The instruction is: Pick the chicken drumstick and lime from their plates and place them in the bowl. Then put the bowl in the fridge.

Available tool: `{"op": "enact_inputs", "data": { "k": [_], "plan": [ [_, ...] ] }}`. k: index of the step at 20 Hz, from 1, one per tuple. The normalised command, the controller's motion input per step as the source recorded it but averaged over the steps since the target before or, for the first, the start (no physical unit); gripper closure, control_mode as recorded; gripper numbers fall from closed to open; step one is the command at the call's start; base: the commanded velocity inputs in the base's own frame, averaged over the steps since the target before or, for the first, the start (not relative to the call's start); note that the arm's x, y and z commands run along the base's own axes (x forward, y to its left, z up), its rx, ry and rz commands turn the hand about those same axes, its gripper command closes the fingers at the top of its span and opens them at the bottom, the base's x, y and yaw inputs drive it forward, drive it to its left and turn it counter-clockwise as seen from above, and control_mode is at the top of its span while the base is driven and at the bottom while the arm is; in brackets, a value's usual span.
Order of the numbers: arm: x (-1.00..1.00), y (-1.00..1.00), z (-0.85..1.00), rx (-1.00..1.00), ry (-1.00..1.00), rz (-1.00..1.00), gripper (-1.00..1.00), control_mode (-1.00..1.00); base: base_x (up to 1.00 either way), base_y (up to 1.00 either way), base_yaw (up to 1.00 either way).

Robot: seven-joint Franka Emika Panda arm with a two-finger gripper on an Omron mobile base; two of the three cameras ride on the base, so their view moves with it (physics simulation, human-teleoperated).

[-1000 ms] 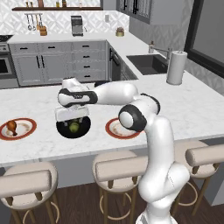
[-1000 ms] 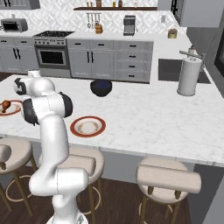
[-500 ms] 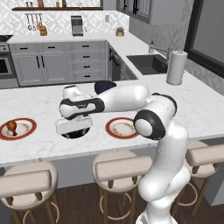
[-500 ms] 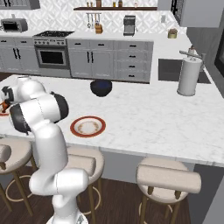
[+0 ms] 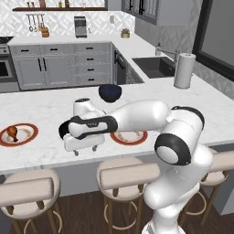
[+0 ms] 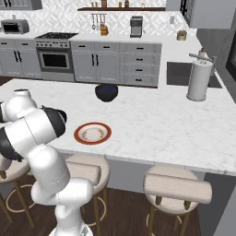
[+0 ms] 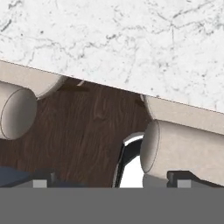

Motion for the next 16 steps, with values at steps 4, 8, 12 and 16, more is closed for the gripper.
{"op": "enact_inputs", "data": {
  "k": [4,8,12,16],
  "plan": [
    [-0.09,0.07,0.0,0.0,0.0,0.0,-1.0,1.0,0.0,0.14,0.0],
    [0.0,0.0,0.0,0.0,0.0,0.0,-1.0,1.0,0.0,0.66,-0.05],
    [0.0,0.0,0.0,0.0,0.0,0.0,-1.0,1.0,0.01,0.6,-0.08],
    [0.0,0.0,0.0,0.0,0.0,0.0,-1.0,1.0,0.04,0.58,-0.1]
  ]
}}
